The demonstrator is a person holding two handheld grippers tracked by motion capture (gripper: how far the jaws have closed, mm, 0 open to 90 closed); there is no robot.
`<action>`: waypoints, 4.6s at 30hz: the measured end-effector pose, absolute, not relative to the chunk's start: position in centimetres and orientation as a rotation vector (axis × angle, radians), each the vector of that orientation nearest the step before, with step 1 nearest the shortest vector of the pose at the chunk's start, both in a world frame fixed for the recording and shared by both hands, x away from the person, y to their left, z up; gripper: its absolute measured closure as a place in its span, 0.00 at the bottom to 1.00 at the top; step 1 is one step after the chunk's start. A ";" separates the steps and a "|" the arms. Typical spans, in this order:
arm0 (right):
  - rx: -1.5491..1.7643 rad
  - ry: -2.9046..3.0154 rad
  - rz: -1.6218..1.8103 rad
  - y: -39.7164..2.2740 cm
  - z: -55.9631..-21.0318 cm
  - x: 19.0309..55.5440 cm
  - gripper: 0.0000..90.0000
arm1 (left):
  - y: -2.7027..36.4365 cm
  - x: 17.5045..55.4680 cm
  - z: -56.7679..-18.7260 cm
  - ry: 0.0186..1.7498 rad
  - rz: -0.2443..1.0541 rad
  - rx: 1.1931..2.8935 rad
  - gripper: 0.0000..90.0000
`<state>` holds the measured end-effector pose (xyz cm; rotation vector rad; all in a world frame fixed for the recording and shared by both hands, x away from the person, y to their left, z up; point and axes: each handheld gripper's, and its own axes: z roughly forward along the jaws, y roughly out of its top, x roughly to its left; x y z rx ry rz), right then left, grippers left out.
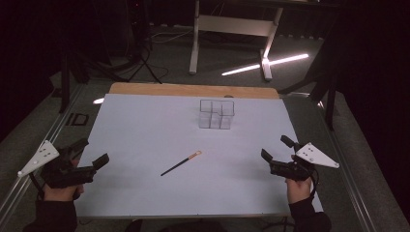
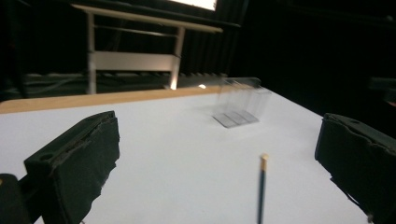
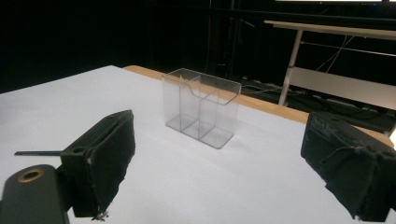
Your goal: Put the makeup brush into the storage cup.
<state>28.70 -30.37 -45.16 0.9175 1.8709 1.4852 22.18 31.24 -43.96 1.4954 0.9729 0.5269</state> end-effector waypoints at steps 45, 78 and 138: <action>0.901 1.904 1.494 -29.8 -45.3 28.7 0.11 | 21.2 30.3 -39.7 0.839 0.249 2.097 0.00; 0.907 1.903 1.494 -29.8 -45.3 28.8 0.11 | 15.9 32.6 -39.5 0.789 0.175 2.370 0.00; 0.895 1.937 1.490 -29.7 -45.4 29.0 0.11 | 9.9 34.7 -48.3 0.925 0.002 2.638 0.58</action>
